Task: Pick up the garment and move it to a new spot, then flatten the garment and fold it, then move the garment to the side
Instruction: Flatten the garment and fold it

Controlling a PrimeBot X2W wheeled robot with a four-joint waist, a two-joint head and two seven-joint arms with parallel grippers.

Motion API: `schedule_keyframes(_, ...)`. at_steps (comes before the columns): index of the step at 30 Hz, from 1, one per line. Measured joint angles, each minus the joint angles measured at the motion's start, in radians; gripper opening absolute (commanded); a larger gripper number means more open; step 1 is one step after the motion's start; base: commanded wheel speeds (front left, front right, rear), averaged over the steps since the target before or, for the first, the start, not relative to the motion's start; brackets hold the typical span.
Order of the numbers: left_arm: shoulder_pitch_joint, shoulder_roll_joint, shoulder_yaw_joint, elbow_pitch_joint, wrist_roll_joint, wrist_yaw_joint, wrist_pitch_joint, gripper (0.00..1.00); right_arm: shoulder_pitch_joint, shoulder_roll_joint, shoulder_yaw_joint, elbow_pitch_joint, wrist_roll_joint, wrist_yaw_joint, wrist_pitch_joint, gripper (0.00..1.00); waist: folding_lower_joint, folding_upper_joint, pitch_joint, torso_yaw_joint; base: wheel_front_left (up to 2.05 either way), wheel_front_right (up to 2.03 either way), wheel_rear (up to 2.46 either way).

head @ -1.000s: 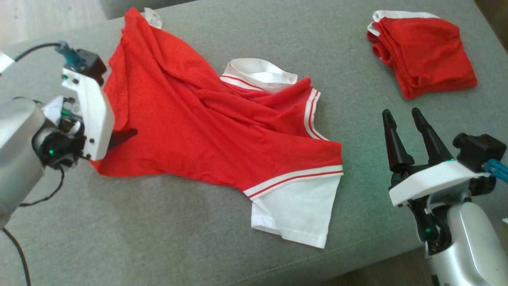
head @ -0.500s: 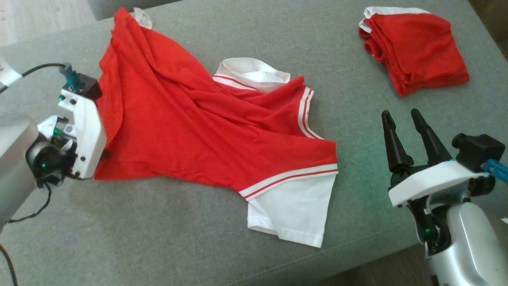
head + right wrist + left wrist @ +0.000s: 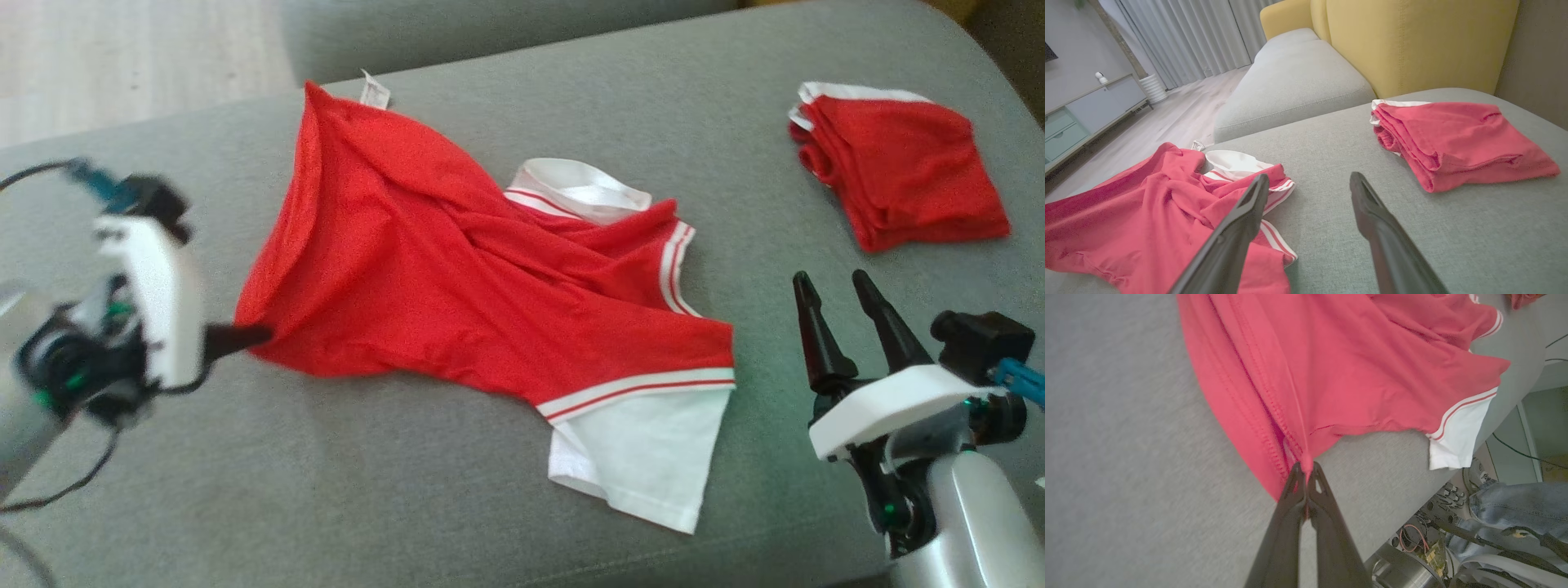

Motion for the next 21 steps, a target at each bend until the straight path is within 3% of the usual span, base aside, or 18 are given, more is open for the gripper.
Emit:
schedule_keyframes(2, 0.048, 0.068, 0.010, -0.026, -0.034, 0.000, 0.000, 0.00, 0.008, 0.000, -0.009, -0.009, 0.000, 0.000, 0.012, 1.00, 0.0000, 0.0000, -0.011, 0.024, 0.00, 0.00, 0.00)
schedule_keyframes(5, 0.097, 0.115, -0.004, -0.055, -0.043, 0.001, 0.008, 0.00, 0.008, -0.001, -0.020, -0.021, -0.001, 0.000, 0.019, 1.00, 0.0000, 0.0000, -0.009, 0.037, 0.00, 0.00, 0.00)
schedule_keyframes(13, 0.200, 0.134, -0.045, -0.134, -0.056, 0.001, -0.028, 0.00, 0.007, -0.032, -0.060, -0.045, -0.009, 0.000, 0.044, 1.00, 0.0000, 0.0000, 0.017, 0.038, 0.00, 0.00, 0.00)
schedule_keyframes(15, 0.216, 0.137, -0.047, -0.129, -0.056, 0.001, -0.037, 0.86, 0.007, -0.033, -0.064, -0.045, -0.009, 0.000, 0.044, 1.00, 0.0000, 0.0000, 0.017, 0.039, 0.00, 0.00, 0.00)
schedule_keyframes(16, 0.216, 0.137, -0.047, -0.129, -0.056, 0.001, -0.037, 1.00, 0.007, -0.033, -0.064, -0.045, -0.009, 0.000, 0.044, 1.00, 0.0000, 0.0000, 0.017, 0.039, 0.00, 0.00, 0.00)
schedule_keyframes(21, 0.218, 0.136, -0.045, -0.104, -0.012, 0.001, -0.112, 1.00, 0.010, -0.032, -0.065, -0.043, -0.014, 0.000, 0.053, 1.00, 0.0000, 0.0000, -0.006, 0.053, 0.00, 0.00, 0.00)
